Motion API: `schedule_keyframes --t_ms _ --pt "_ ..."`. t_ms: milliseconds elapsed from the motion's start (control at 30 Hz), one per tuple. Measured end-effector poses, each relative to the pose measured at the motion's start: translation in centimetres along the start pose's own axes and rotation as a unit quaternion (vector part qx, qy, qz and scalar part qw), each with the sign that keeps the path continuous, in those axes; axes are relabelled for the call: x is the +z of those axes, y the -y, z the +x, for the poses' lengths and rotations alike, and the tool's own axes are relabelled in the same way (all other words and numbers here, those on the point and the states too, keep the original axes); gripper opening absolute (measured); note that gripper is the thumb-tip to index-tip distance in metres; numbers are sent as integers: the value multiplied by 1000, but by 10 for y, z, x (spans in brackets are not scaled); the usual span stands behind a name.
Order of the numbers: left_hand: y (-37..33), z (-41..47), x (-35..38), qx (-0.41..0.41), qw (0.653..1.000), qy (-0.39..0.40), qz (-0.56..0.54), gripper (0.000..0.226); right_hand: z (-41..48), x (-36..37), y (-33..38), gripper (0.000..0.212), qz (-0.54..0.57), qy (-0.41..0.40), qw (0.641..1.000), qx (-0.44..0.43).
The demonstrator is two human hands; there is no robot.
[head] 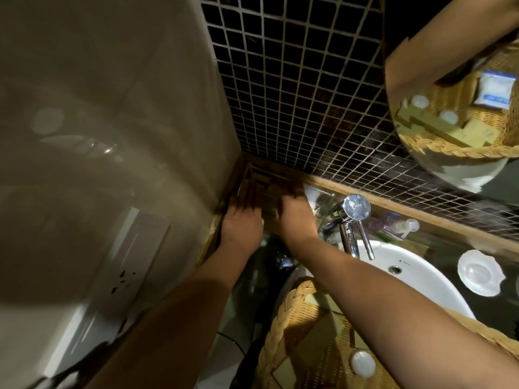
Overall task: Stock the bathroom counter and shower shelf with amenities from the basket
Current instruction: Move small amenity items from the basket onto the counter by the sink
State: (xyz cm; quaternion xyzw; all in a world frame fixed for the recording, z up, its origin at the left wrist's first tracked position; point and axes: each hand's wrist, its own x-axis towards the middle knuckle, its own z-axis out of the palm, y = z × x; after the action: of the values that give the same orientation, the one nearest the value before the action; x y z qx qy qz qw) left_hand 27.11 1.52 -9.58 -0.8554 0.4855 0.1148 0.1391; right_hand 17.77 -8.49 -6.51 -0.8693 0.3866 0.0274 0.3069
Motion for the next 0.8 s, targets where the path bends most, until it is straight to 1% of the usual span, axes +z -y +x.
schedule_keyframes --t_ms 33,100,133,167,200,233,267,333,367,533,633,700,767,800 --pt "1 -1 2 -3 1000 -1 -1 83 -1 2 -1 21 -14 27 1000 -3" --pt "4 -4 8 -5 1000 3 1 78 -7 9 -2 40 -54 92 994 -23" --pt "5 -5 12 -2 1000 6 4 71 -12 13 -3 52 -81 107 990 -38" --pt "5 -6 16 3 1000 8 7 63 -17 18 -3 61 -115 103 986 -59" --pt "4 -7 17 5 1000 12 7 58 -21 21 -4 66 -150 90 981 -82" --pt "3 -7 17 3 1000 17 7 57 -24 23 -5 66 -168 76 979 -92" --pt "3 -7 17 -1 1000 21 11 60 -25 24 -7 65 -172 74 979 -81" --pt "1 -8 15 -6 1000 19 20 64 -25 23 -11 66 -169 98 980 -47" --pt "2 -9 15 -7 1000 17 21 64 -24 21 -13 66 -173 108 978 -44" --pt "3 -11 11 -15 1000 8 3 61 -10 12 -14 59 -166 141 975 -44" --pt "3 -10 11 -17 1000 -3 1 64 -7 8 -13 52 -187 158 968 -55" --pt "3 -11 10 -18 1000 -2 -5 55 -7 9 -13 50 -195 158 966 -68" --pt "0 -12 8 -15 1000 -2 -13 45 -9 8 -14 52 -184 144 969 -78" --pt "-2 -13 6 -12 1000 -2 -14 44 -10 8 -14 53 -175 131 972 -81"
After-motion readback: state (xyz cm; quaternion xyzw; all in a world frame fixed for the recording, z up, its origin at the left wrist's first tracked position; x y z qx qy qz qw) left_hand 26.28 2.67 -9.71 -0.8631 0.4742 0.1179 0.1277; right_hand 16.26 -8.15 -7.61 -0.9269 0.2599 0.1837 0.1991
